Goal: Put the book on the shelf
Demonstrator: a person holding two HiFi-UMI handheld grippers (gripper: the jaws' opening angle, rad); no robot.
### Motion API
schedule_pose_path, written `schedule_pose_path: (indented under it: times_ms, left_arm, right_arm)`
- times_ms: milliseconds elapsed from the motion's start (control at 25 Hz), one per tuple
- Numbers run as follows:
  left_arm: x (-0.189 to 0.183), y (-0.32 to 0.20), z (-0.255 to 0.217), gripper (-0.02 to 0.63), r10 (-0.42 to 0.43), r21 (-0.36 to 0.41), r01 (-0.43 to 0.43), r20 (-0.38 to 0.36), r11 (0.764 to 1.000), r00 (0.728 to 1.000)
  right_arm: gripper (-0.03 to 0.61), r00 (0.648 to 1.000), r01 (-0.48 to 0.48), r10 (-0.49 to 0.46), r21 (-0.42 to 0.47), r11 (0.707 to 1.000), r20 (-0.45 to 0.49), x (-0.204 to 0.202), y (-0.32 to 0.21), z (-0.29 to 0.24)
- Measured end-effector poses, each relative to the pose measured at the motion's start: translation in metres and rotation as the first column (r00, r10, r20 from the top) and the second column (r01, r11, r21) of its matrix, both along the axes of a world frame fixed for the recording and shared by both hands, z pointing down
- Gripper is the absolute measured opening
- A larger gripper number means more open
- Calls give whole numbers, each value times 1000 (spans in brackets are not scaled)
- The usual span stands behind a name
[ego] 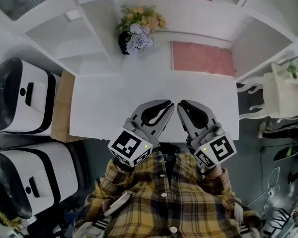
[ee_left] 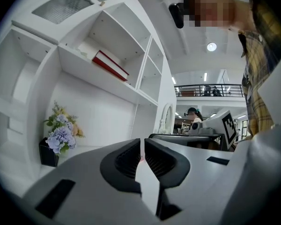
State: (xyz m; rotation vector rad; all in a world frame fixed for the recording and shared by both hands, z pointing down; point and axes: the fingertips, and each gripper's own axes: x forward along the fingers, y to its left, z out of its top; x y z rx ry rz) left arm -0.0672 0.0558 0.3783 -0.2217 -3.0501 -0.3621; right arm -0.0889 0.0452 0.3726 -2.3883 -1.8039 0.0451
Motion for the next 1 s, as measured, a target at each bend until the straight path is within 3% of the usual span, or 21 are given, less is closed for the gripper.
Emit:
schedule_pose_path:
  times_ms: [440,1000]
  left_arm:
    - [6,-3,28,20,-23,37,25,-51,999,998]
    - [7,6,19,20,-57,13,57,-22,998,998]
  right_arm:
    - [17,1000,17,-16,35,999,-25,-1,-3,20]
    - [17,996,75,-73,30,997,-47,4,0,19]
